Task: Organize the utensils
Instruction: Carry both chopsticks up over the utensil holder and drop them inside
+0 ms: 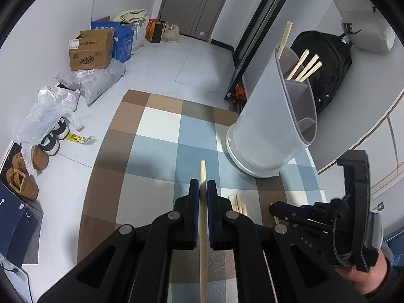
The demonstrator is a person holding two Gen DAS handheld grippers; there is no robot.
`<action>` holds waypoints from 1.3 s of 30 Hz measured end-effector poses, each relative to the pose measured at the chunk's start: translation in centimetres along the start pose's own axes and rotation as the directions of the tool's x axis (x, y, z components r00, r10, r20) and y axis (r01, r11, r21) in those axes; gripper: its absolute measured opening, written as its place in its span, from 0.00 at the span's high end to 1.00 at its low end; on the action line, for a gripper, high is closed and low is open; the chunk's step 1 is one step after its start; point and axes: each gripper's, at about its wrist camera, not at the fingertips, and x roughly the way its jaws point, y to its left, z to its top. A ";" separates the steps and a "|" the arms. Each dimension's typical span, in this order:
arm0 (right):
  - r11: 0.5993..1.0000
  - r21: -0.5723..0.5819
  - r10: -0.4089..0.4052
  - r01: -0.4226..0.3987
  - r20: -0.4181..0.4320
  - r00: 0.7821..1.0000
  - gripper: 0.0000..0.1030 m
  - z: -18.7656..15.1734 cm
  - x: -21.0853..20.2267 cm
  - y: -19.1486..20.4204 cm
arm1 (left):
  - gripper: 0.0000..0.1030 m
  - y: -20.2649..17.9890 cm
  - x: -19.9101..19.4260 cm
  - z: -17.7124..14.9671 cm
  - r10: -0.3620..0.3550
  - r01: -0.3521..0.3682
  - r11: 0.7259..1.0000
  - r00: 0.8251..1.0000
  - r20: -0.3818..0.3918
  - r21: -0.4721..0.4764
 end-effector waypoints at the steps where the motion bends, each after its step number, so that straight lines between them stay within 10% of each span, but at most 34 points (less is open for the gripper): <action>1: 1.000 0.013 0.012 -0.011 -0.002 1.000 0.97 0.0 0.0 -0.2 | 0.98 0.3 -0.2 0.1 -0.004 0.004 1.000 1.000 0.004 -0.003; 13: 0.955 0.238 0.129 -0.176 0.199 0.972 0.97 -1.8 -5.4 -4.7 | 0.98 0.1 -3.3 0.4 -0.043 0.043 0.999 0.995 0.094 -0.002; 39: 0.924 0.236 0.119 -0.302 0.573 0.811 0.98 -4.6 -15.0 -6.4 | 0.98 -4.4 -8.6 0.5 -0.047 0.022 0.992 0.977 0.209 0.121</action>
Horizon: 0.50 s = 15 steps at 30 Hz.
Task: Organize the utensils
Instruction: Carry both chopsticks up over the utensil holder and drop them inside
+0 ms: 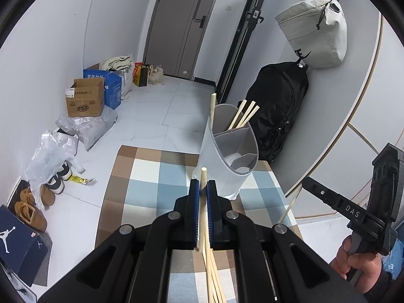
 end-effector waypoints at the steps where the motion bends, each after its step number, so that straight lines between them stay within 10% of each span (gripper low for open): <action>1: 1.000 -0.005 0.003 -0.003 0.007 1.000 0.98 0.1 -0.1 0.1 | 0.98 -0.2 0.0 0.1 0.000 0.000 1.000 1.000 0.000 0.004; 15: 0.998 -0.045 0.051 -0.047 0.092 0.994 0.98 2.5 -1.6 1.3 | 0.98 -2.9 -1.0 3.0 0.002 -0.002 0.998 1.000 0.004 0.068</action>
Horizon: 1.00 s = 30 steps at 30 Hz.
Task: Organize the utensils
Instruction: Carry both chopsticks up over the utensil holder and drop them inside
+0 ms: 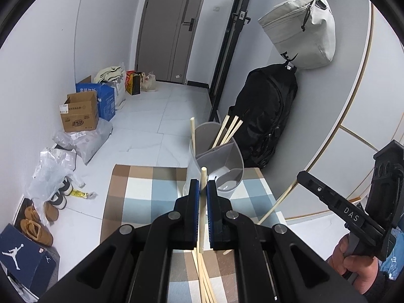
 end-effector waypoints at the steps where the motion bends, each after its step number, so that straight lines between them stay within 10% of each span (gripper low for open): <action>1: 1.000 -0.003 0.004 -0.004 0.003 1.000 0.98 0.2 0.0 0.0 | 0.98 -0.2 -0.1 0.4 -0.001 0.001 1.000 1.000 0.002 0.003; 30: 0.995 -0.086 0.071 -0.059 0.134 0.988 0.98 16.4 4.0 1.8 | 0.98 -1.7 3.1 13.0 -0.011 0.006 0.998 0.997 0.078 0.062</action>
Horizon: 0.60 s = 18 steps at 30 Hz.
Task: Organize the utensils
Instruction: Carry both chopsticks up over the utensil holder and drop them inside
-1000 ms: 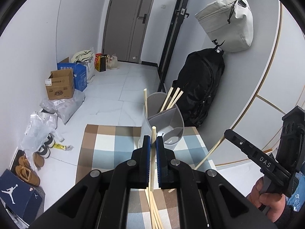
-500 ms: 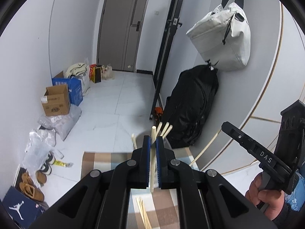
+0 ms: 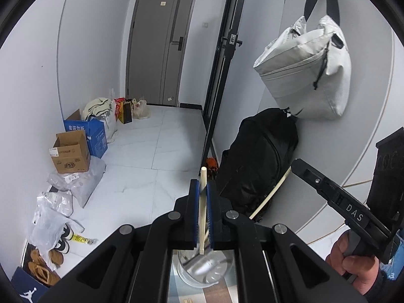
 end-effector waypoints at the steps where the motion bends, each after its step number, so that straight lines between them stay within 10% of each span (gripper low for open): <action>1: 1.000 -0.003 0.000 0.000 -0.004 1.000 0.98 0.2 0.6 -0.1 | 0.98 0.1 0.4 0.0 0.004 -0.004 1.000 1.000 -0.001 0.003; 18: 0.999 -0.036 -0.004 0.001 -0.077 0.997 0.98 -1.7 5.9 -0.4 | 0.98 2.0 5.0 -0.8 -0.015 0.014 1.000 0.996 -0.083 -0.015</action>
